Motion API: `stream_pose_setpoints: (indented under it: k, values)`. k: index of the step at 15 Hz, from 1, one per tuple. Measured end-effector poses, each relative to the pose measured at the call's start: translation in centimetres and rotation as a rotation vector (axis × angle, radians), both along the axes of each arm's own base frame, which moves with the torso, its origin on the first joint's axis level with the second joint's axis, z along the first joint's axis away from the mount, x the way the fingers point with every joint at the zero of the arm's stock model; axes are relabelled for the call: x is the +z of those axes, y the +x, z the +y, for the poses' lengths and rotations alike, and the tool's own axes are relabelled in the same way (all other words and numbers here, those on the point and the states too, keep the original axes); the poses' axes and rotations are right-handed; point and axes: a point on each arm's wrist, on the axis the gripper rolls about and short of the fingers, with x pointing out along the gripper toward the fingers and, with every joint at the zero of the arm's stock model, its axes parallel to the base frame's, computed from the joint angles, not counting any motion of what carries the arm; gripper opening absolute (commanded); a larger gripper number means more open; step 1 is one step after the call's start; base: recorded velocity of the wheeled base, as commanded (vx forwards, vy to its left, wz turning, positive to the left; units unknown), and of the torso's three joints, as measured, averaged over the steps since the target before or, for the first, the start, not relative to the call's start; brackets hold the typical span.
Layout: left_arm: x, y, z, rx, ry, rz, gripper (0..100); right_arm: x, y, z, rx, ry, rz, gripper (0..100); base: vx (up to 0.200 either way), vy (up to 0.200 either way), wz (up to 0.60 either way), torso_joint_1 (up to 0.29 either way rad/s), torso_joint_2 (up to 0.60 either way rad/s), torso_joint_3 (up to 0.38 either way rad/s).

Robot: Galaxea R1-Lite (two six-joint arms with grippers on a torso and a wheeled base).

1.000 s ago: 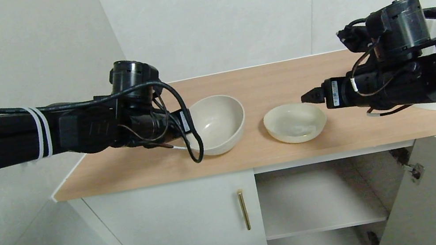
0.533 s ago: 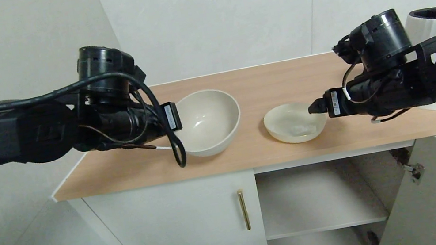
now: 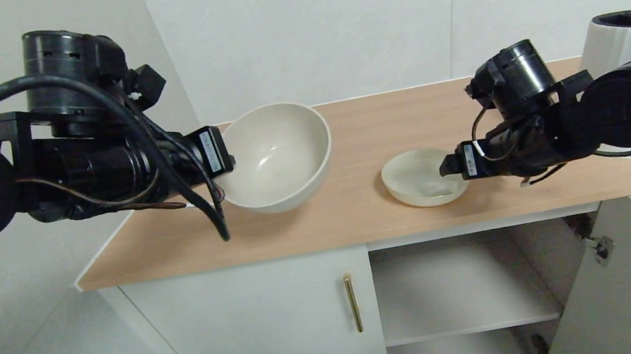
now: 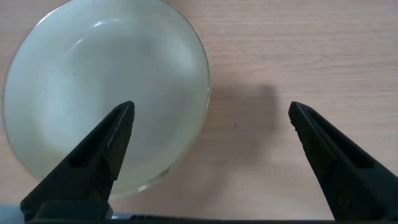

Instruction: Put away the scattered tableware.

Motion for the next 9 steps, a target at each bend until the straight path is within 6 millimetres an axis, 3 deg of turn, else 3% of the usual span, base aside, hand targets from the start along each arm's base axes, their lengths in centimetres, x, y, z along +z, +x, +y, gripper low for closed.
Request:
stream_pose_setpoints:
  k: [9]
  values:
    - [0.8, -0.7, 0.3, 0.001, -0.010, -0.023, 0, -1.5, 1.2, 0.6, 0.004, 0.003, 0.031, 0, 0.000, 0.000, 0.00, 0.000, 0.00, 0.000]
